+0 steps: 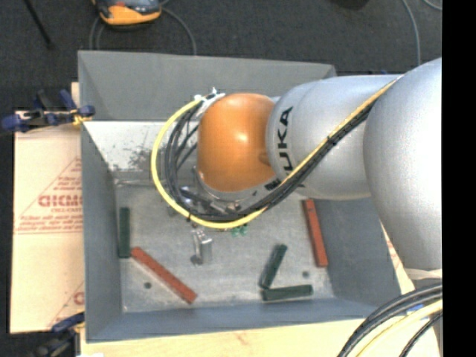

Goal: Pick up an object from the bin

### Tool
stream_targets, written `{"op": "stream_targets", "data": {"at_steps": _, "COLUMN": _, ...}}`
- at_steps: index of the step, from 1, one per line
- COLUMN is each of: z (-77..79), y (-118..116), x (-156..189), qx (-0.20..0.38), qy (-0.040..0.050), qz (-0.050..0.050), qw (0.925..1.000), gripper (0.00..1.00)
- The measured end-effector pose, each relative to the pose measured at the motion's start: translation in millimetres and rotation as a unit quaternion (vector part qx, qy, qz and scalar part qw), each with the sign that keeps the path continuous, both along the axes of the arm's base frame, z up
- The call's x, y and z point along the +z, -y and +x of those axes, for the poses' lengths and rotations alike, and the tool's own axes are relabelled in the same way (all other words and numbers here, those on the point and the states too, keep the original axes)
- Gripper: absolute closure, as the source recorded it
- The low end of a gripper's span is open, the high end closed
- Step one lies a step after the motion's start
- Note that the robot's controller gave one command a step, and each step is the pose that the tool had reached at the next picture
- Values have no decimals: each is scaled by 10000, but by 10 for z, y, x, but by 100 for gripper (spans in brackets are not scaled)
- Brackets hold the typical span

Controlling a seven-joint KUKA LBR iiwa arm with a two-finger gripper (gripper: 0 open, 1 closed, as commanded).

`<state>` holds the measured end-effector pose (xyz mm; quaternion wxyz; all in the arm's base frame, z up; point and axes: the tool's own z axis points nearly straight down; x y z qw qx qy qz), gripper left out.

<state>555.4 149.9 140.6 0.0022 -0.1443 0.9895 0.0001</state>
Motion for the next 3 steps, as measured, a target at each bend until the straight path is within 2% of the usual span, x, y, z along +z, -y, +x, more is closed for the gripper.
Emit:
{"op": "stream_targets", "data": {"at_steps": 1, "z": -224, "y": -284, "x": -688, "qx": 517, "qy": -22, "qz": 0, "qw": 9987, "gripper": 100}}
{"op": "stream_targets", "data": {"at_steps": 2, "z": -224, "y": -284, "x": -688, "qx": 511, "qy": -23, "qz": 0, "qw": 9987, "gripper": 100}}
{"op": "stream_targets", "data": {"at_steps": 3, "z": 356, "y": -331, "x": -82, "qx": -425, "qy": 26, "qz": 16, "qw": 9991, "gripper": 0}}
